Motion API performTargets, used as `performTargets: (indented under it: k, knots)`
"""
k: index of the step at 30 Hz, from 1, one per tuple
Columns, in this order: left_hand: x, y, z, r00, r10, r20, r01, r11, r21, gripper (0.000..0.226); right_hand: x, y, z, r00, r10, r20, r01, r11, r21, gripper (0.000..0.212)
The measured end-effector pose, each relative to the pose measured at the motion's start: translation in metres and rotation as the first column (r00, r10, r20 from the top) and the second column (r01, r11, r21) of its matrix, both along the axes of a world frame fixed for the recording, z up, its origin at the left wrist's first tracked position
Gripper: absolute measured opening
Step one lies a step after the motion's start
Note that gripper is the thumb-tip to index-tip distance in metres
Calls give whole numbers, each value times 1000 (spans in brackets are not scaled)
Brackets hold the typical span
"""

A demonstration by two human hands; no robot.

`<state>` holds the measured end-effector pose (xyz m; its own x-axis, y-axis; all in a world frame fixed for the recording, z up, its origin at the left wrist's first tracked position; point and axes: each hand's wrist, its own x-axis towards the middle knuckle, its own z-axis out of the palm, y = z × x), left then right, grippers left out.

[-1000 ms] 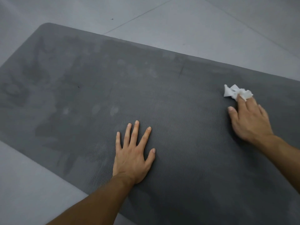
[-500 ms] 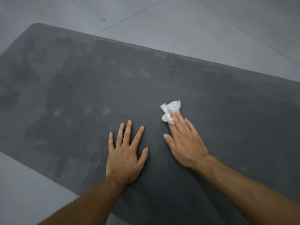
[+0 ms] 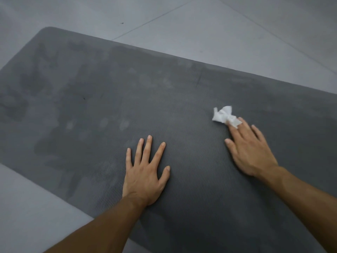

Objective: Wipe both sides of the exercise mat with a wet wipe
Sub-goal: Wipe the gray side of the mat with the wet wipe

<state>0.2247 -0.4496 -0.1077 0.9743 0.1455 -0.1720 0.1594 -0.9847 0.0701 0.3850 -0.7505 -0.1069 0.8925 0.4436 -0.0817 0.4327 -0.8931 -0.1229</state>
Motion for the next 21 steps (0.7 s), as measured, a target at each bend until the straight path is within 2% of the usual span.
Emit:
performTargets:
  k: [4,7,15,21]
  knots:
    - [0,0,0,1000,-4,-4,4,1000,-1,73,20,-38,0,964,-265,-18,266,962,54,76]
    - [0,0,-1,1000,-4,7,4,1000,-6,73,21,-46,1,955,-296,3,296,954,55,78]
    - [0,1,-2,1000,-2,18,2,1000,-5,73,-39,12,-5,998,68,17,-69,995,70,73]
    - [1,-2,-2,1000,8,23,-8,1000,8,74,-87,34,4,911,412,-26,-410,910,65,66]
